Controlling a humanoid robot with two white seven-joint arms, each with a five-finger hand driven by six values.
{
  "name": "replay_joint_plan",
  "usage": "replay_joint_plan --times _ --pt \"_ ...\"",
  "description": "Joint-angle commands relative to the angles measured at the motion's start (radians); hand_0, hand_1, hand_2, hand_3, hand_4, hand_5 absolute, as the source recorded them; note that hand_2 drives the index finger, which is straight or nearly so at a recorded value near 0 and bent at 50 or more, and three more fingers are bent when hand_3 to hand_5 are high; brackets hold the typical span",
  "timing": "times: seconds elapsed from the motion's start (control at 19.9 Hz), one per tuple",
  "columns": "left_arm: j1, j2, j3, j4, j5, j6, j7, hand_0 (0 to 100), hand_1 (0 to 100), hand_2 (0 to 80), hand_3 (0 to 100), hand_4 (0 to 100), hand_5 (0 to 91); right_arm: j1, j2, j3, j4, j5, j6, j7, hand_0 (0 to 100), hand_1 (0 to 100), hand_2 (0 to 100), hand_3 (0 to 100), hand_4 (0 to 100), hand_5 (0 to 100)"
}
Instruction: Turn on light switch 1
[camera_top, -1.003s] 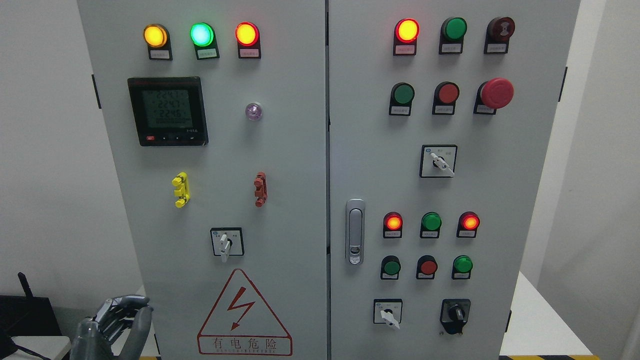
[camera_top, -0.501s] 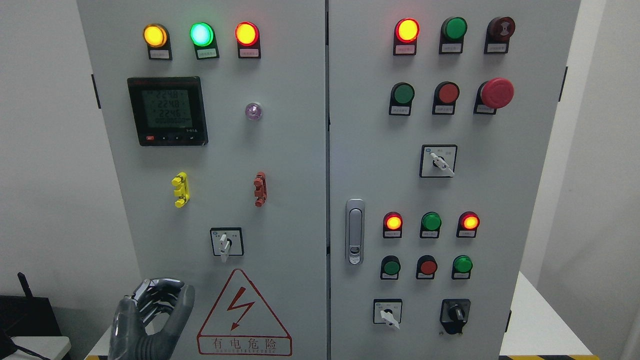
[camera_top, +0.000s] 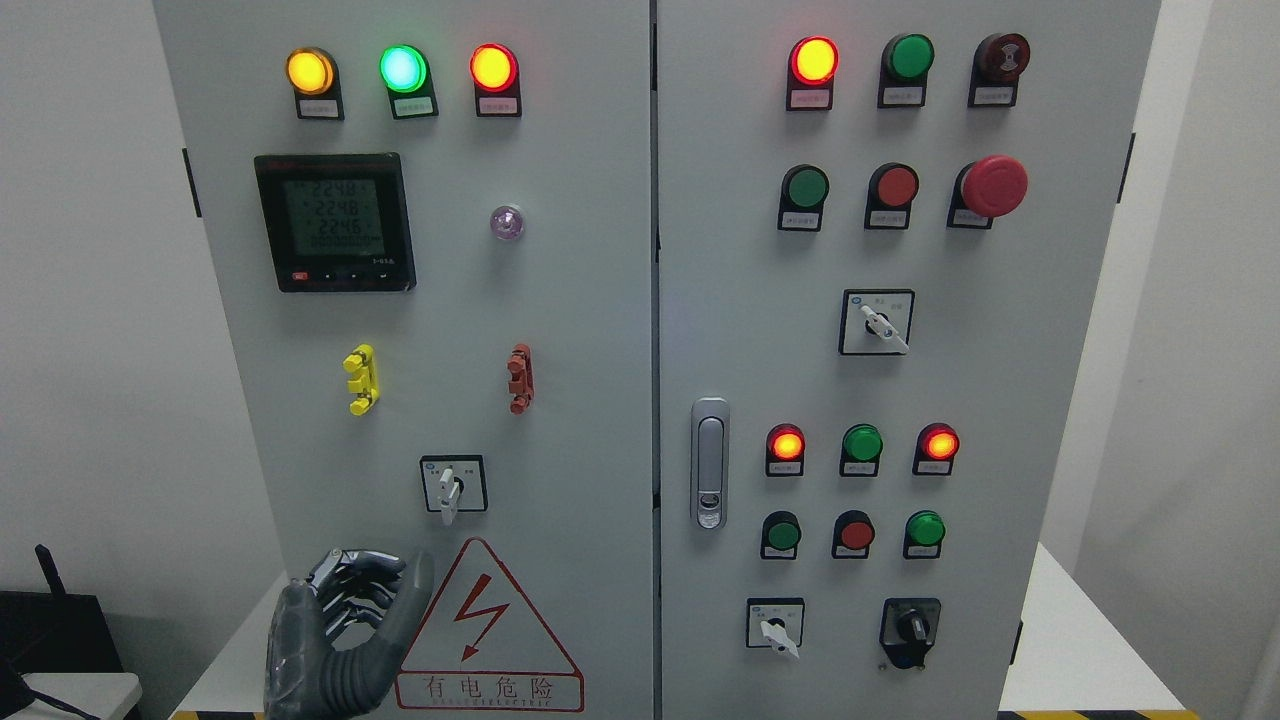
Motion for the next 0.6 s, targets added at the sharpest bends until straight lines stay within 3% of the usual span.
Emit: replay_joint_plan --times 0.0,0.3,0.55 --pt "-0.028 -0.033 -0.059 0.001 -0.018 0.036 0.024 7 50 55.1 72 74 68.6 0.0 0.0 0.0 0.0 -0.017 -0.001 0.0 12 39 0 0 0 0" --pt "-0.064 -0.038 -0.078 0.001 -0.032 0.094 0.075 7 52 54.7 72 74 69.2 0.0 0.0 0.0 0.0 -0.018 -0.001 0.0 12 39 0 0 0 0" --pt "-0.071 -0.041 -0.078 0.005 -0.035 0.117 0.081 8 52 54.8 72 74 69.0 0.0 0.0 0.0 0.0 -0.018 -0.001 0.0 12 39 0 0 0 0"
